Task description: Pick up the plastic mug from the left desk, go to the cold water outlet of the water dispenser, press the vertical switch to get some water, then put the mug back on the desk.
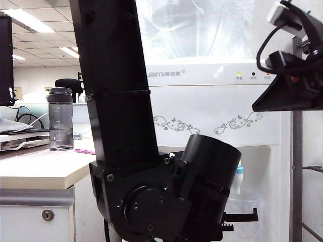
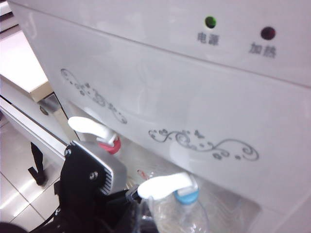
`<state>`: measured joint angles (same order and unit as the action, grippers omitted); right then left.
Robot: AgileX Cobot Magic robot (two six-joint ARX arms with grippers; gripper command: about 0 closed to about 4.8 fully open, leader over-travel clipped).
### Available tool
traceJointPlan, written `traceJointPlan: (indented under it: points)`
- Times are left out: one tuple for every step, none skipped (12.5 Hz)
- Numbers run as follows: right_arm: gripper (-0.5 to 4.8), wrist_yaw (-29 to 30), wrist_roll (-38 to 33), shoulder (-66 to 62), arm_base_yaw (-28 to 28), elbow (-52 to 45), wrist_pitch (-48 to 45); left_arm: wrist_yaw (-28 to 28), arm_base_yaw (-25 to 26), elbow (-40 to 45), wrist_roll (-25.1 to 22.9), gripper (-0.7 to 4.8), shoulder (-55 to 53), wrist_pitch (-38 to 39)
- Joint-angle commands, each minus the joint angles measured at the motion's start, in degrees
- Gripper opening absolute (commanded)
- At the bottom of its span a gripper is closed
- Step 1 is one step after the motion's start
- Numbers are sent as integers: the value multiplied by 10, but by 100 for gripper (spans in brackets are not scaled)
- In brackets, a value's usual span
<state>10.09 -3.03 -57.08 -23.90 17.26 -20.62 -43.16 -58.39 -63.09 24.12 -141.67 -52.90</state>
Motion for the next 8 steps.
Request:
traceJointPlan:
  points:
    - [-1,2,-1,-23,-1,2,-39,-1,-2,-3,3,3,2,-11]
    - [-1,2,-1,-32,-1,2,-38,-1,-2,-3,3,3,2,-11]
    - [-1,2,-1,-41,-1,2,-39,-1,-2,-3,3,3,2,-11]
    - [-1,2,-1,-49,-1,2,-41,-1,-2,-3,3,3,2,-11]
    - [-1,2,-1,-56,-1,2,-43,-1,-2,-3,3,3,2,-11]
    - [-1,7,-2,-67,-1,2,-52,-1,-2,-3,3,3,2,-11]
    - [-1,13,-2,-73,-1,2,-59,-1,-2,-3,3,3,2,-11]
    - [-1,21,-2,-83,-1,2,-73,-1,-2,-3,3,3,2,-11]
